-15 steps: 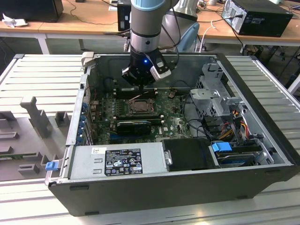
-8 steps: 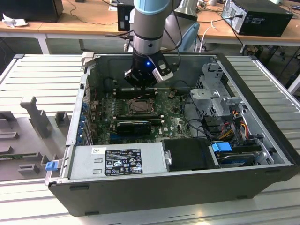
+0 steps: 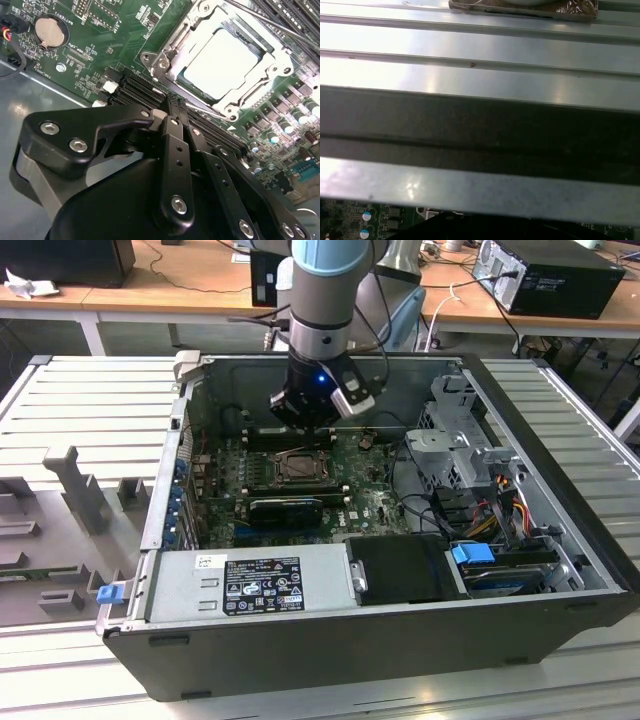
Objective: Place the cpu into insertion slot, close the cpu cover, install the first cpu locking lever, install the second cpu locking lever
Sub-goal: 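Install the first cpu locking lever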
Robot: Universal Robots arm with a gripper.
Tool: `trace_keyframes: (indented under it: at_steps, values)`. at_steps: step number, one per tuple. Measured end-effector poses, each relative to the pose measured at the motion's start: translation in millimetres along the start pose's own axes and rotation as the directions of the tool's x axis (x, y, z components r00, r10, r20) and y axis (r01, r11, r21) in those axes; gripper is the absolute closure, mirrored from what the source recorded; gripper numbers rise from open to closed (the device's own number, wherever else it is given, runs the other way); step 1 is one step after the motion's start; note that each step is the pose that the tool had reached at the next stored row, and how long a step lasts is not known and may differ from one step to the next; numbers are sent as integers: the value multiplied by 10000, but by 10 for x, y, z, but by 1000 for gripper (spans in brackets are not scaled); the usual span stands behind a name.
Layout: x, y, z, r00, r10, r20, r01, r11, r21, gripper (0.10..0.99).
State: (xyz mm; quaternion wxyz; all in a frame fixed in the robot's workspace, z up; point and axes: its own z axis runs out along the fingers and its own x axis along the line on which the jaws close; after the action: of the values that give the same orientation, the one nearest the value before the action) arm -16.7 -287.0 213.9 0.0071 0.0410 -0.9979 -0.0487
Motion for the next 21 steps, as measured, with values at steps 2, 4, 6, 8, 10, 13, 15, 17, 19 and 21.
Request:
trace_keyframes:
  at_steps: [2,4,6,8,10,13,15,17,19,21]
  values:
    - [-7,-1,7,10000,-37,-3,37,10000,1,980]
    - [-13,-2,15,10000,-82,-8,82,10000,1,980]
    - [-17,-4,26,9999,-136,-13,136,9999,1,980]
    - [-20,-5,38,9998,-192,-18,192,9998,2,980]
    - [-21,-6,49,9997,-234,-23,234,9997,2,980]
    - [-23,-9,71,9995,-308,-30,308,9995,3,980]
    - [-24,-10,84,9994,-347,-34,347,9994,5,980]
    - [-24,-11,89,9993,-373,-40,373,9993,21,980]
    - [-24,-11,91,9993,-383,-43,383,9993,43,980]
    - [-24,-11,92,9993,-384,-46,384,9992,77,980]
